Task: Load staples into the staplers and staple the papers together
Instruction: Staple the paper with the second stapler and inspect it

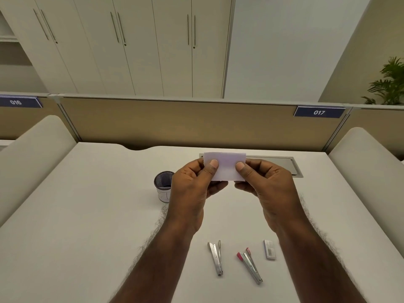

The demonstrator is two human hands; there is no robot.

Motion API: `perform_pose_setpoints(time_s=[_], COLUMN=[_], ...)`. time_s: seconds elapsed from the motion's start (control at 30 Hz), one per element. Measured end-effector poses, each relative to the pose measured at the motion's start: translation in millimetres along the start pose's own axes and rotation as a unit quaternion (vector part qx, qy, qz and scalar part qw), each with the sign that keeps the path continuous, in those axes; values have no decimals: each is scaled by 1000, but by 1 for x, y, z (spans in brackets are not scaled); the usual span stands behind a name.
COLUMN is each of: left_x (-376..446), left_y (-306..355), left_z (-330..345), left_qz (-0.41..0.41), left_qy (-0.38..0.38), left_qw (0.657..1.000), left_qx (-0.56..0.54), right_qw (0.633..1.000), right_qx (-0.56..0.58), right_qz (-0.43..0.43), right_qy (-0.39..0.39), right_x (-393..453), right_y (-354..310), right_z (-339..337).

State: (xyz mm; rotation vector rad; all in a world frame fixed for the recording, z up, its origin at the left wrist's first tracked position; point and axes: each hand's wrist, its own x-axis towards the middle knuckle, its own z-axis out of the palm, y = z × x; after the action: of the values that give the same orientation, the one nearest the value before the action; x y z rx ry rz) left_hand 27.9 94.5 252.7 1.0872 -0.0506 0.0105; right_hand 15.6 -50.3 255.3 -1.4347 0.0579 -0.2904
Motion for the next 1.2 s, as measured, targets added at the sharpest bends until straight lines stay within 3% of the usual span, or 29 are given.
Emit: perform_pose_setpoints(time_s=[0.23,0.37,0.43,0.53,0.7,0.93,1.2], left_x=[-2,-4,-8,-11,-9,-11,-12], left_y=[-1,-9,-11,-12,-10,7,20], left_z=[-1,-1,1,4,1,-1,2], left_qz=[-7,81,129,156,123,-9,-12], left_qy=[10,115,128,108,100,-15,-64], left_qw=[1000,982,969,964,972,999,998], left_qx=[11,127,170,186,173,30,-17], right_qw=[1000,998,997,997,999,995,981], right_qx=[6,3,-11,-21,-8,58,136], right_qz=[26,1,-13,-15,-1,71,74], right_qy=[2,58,73,74,52,-31,-114], right_x=[-5,-8,-10,-12,-15,-18,-20], right_y=[-2,-1,-1,-1,-4,-17,-30], right_z=[1,6,9,11,12,6,2])
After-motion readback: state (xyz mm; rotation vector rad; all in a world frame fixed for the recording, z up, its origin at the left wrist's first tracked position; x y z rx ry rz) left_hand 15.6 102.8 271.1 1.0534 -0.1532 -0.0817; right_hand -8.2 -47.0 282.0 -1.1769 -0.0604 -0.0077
